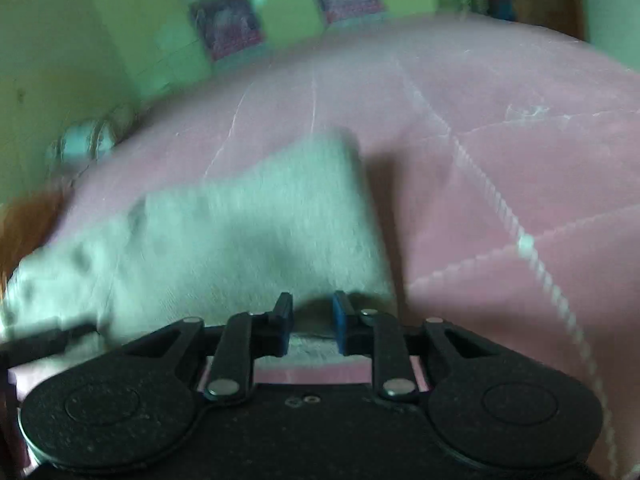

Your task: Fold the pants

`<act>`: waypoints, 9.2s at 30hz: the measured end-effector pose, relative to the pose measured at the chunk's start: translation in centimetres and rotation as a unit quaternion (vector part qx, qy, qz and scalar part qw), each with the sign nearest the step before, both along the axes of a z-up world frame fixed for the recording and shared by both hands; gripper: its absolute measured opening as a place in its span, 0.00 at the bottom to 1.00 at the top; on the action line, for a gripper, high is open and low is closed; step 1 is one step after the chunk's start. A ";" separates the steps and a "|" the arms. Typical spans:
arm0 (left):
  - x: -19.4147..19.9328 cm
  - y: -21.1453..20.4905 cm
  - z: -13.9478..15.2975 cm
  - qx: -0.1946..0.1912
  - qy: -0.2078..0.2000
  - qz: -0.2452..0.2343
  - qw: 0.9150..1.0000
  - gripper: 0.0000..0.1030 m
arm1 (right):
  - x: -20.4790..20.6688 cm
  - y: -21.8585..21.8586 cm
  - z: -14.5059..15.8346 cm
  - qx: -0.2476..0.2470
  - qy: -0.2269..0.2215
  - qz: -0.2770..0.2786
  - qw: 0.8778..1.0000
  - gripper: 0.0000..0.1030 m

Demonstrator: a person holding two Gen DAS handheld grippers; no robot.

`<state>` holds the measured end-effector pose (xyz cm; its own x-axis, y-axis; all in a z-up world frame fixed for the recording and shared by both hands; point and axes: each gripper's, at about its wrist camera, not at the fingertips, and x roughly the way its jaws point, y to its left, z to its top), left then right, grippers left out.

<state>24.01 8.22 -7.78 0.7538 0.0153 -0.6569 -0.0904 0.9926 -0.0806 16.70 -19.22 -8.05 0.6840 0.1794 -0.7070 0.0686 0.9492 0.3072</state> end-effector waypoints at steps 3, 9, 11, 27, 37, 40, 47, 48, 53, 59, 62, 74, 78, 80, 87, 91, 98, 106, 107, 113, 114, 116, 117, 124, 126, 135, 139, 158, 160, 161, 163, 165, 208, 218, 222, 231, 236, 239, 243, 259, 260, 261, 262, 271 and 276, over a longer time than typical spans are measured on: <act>1.1 0.0 2.2 0.020 -0.044 0.008 0.999 0.86 | 0.7 -1.2 1.8 0.014 -0.044 -0.005 0.999 0.16; 8.3 -1.7 2.0 0.035 -0.023 0.001 0.999 0.86 | 8.5 -1.5 2.7 -0.019 -0.050 -0.008 0.999 0.16; 9.8 -1.7 0.8 0.031 -0.009 0.016 0.999 0.86 | 10.3 -1.4 2.3 -0.013 -0.051 0.003 0.999 0.13; 4.3 2.5 1.1 -0.022 -0.042 0.019 0.999 0.92 | 7.8 -3.2 0.9 -0.030 -0.026 -0.010 0.999 0.21; -4.5 14.6 0.5 0.002 -0.031 0.116 0.993 0.92 | 2.0 -0.2 1.6 -0.016 -0.027 -0.001 0.999 0.22; -5.1 19.1 -0.1 -0.057 -0.056 0.137 0.987 0.92 | 1.4 1.1 2.4 -0.010 -0.024 0.004 1.000 0.24; -1.5 26.3 -4.6 -0.214 -0.070 0.130 0.966 0.92 | 0.8 4.8 4.0 -0.027 -0.026 0.037 0.999 0.32; -0.7 26.8 -4.9 -0.221 -0.075 0.125 0.964 0.92 | 0.9 5.3 4.2 -0.031 -0.027 0.042 0.998 0.34; 1.7 28.9 -6.2 -0.250 -0.082 0.149 0.953 0.35 | 2.3 8.0 4.0 -0.038 -0.019 0.049 0.998 0.35; 1.6 30.0 -6.2 -0.245 -0.083 0.105 0.960 0.34 | 4.2 14.9 3.8 -0.055 -0.033 0.121 0.991 0.37; 1.7 30.7 -6.7 -0.246 -0.077 0.090 0.962 0.34 | 4.2 18.4 2.0 -0.101 -0.014 0.173 0.980 0.40; 1.6 30.3 -6.7 -0.241 -0.086 0.096 0.962 0.42 | 3.0 17.5 2.1 -0.095 -0.018 0.131 0.987 0.43; 1.0 30.1 -6.9 -0.236 -0.088 0.098 0.963 0.42 | 2.8 17.1 2.1 -0.092 -0.024 0.128 0.987 0.43; 0.9 29.9 -6.9 -0.233 -0.087 0.099 0.964 0.42 | 2.8 17.2 1.7 -0.092 -0.027 0.135 0.986 0.44; 0.2 28.6 -6.1 -0.218 -0.095 0.113 0.965 0.36 | 3.8 18.6 0.2 -0.149 0.012 0.172 0.974 0.45; -0.5 27.8 -4.0 -0.207 -0.112 0.107 0.966 0.34 | 3.3 17.4 1.4 -0.117 -0.015 0.155 0.981 0.47; 0.6 21.0 3.5 -0.170 -0.159 0.014 0.972 0.34 | 2.1 10.4 3.6 -0.018 -0.047 0.050 0.997 0.52; 4.3 5.0 7.4 -0.134 -0.157 -0.106 0.973 0.34 | 0.6 0.3 5.1 0.032 -0.061 -0.051 0.996 0.52; 4.7 2.4 7.5 -0.132 -0.153 -0.128 0.971 0.34 | 0.4 -0.9 5.1 0.033 -0.062 -0.063 0.996 0.52; 5.9 -12.4 5.4 -0.096 -0.088 -0.234 0.963 0.38 | -1.1 -8.3 4.3 0.063 -0.053 -0.136 0.987 0.52; 6.0 -14.5 4.5 -0.092 -0.064 -0.242 0.964 0.53 | -1.4 -9.2 4.0 0.067 -0.051 -0.145 0.986 0.53; 5.4 -17.3 3.4 -0.098 -0.038 -0.256 0.961 0.87 | -1.8 -10.4 3.4 0.075 -0.046 -0.160 0.983 0.54; 4.9 -17.8 3.4 -0.113 -0.044 -0.265 0.957 0.91 | -2.0 -11.0 3.2 0.081 -0.043 -0.166 0.982 0.54; 1.1 -12.4 6.0 -0.134 -0.087 -0.197 0.967 0.91 | -2.5 -11.7 2.8 0.119 -0.048 -0.158 0.979 0.54; 0.1 -9.2 6.8 -0.125 -0.097 -0.172 0.972 0.91 | -2.0 -10.7 2.9 0.145 -0.051 -0.133 0.979 0.53; -6.4 3.3 5.9 -0.047 -0.060 -0.100 0.992 0.91 | 0.7 -6.5 0.8 0.261 -0.007 -0.075 0.962 0.35; -7.2 4.2 4.2 -0.034 -0.037 -0.102 0.994 0.91 | 1.2 -4.9 0.5 0.245 0.012 -0.084 0.966 0.30; -2.6 2.2 1.0 0.016 -0.006 -0.040 0.999 0.90 | 1.9 -3.3 0.3 0.205 -0.013 -0.099 0.974 0.36; -2.5 1.9 0.9 0.010 -0.022 -0.029 0.999 0.90 | 2.3 -3.2 0.2 0.203 -0.014 -0.098 0.974 0.36; -2.3 1.8 0.8 0.015 -0.026 -0.020 0.999 0.91 | 2.4 -3.2 0.2 0.204 -0.015 -0.099 0.974 0.37; -2.2 1.8 0.4 0.014 -0.029 -0.003 0.999 0.91 | 2.8 -3.0 0.1 0.197 -0.009 -0.095 0.976 0.38; -2.2 1.7 0.3 0.015 -0.032 0.004 0.999 0.91 | 3.1 -2.5 0.6 0.170 -0.002 -0.090 0.981 0.20; -2.4 2.0 0.6 -0.005 -0.014 -0.014 1.000 0.94 | -1.3 -6.1 2.3 0.183 0.007 -0.105 0.978 0.29; -4.1 3.7 1.4 -0.016 0.004 -0.008 1.000 1.00 | -4.4 -8.9 2.9 0.198 -0.004 -0.125 0.972 0.52; -4.7 4.1 2.0 -0.012 -0.002 -0.008 1.000 1.00 | -4.3 -8.8 2.7 0.204 -0.010 -0.117 0.972 0.56; -1.1 7.5 2.5 -0.223 -0.038 0.010 0.974 1.00 | -1.2 -8.2 1.7 0.229 0.009 -0.071 0.971 0.68; 4.1 7.1 0.7 -0.307 0.002 -0.024 0.951 0.99 | 0.3 -8.4 -0.3 0.246 0.023 -0.059 0.967 0.69; 6.6 5.6 0.2 -0.273 0.026 -0.055 0.960 0.99 | 0.9 -9.0 -1.5 0.261 0.027 -0.063 0.963 0.67; 8.5 4.3 -0.4 -0.271 0.033 -0.081 0.959 0.97 | 1.6 -8.7 -2.0 0.265 0.015 -0.035 0.963 0.67; 12.7 4.5 -2.3 -0.364 0.083 -0.091 0.923 0.35 | 6.7 -6.6 -2.3 0.254 0.066 0.022 0.965 0.48; 12.4 4.7 -2.2 -0.371 0.074 -0.089 0.921 0.27 | 6.9 -6.5 -2.0 0.253 0.066 0.023 0.965 0.44; 11.9 4.9 -2.0 -0.382 0.060 -0.089 0.918 0.24 | 6.9 -6.3 -1.4 0.245 0.059 0.030 0.967 0.42; 11.4 5.0 -1.5 -0.388 0.043 -0.094 0.916 0.24 | 6.8 -6.1 -0.6 0.235 0.048 0.041 0.970 0.41; 15.2 6.3 4.5 -0.392 -0.064 -0.104 0.912 0.23 | 13.9 -5.7 6.4 0.223 -0.036 0.114 0.967 0.36; 21.2 8.2 4.7 -0.340 -0.055 -0.059 0.937 0.55 | 20.9 -5.6 5.3 0.199 -0.040 0.104 0.974 0.61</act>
<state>45.19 16.42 -3.10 0.7882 -0.4652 -0.4029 0.0623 0.7116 -0.6998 37.60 -24.83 -2.70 0.6543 0.5689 -0.4982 -0.1515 0.7441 0.6506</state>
